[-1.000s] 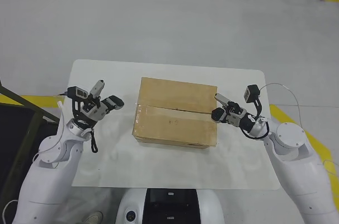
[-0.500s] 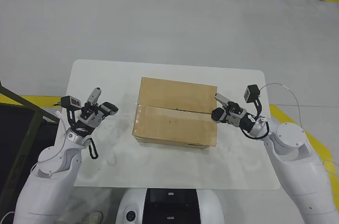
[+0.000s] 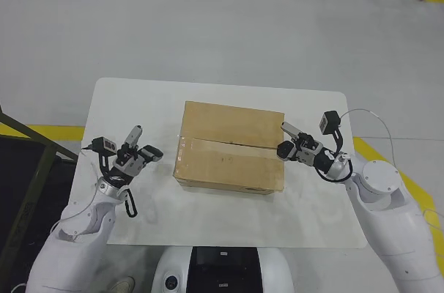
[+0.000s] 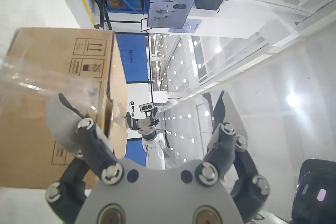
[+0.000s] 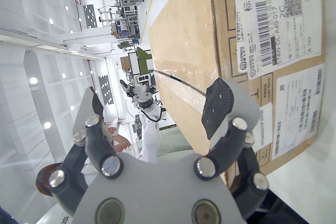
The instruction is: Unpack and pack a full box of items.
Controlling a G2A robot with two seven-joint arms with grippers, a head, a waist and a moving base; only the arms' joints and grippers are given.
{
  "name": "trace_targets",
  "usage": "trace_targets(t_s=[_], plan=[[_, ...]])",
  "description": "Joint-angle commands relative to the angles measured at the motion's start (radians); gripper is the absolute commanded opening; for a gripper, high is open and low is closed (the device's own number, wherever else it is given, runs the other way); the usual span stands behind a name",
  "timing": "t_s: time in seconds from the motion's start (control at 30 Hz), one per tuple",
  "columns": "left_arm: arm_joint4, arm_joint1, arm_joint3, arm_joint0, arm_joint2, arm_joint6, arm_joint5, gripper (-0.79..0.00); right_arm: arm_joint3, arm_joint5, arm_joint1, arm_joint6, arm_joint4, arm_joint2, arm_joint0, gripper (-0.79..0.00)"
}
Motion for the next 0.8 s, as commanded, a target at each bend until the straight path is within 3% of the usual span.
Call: trace_targets(t_s=[0.0, 0.2, 0.47, 0.73, 0.77], plan=[[0.009, -0.003, 0.016, 0.024, 0.003, 0.013, -0.009, 0.000, 0.000, 0.000, 0.000, 0.000, 0.000, 0.000, 0.000, 0.000], [0.055, -0.016, 0.070, 0.015, 0.053, 0.071, -0.038, 0.000, 0.000, 0.000, 0.000, 0.000, 0.000, 0.000, 0.000, 0.000], [0.169, -0.041, 0.131, -0.056, 0.132, 0.261, -0.075, 0.000, 0.000, 0.000, 0.000, 0.000, 0.000, 0.000, 0.000, 0.000], [0.198, -0.061, 0.196, -0.137, 0.186, 0.316, -0.063, 0.000, 0.000, 0.000, 0.000, 0.000, 0.000, 0.000, 0.000, 0.000], [0.198, -0.063, 0.203, -0.144, 0.189, 0.323, -0.063, -0.040, 0.000, 0.000, 0.000, 0.000, 0.000, 0.000, 0.000, 0.000]])
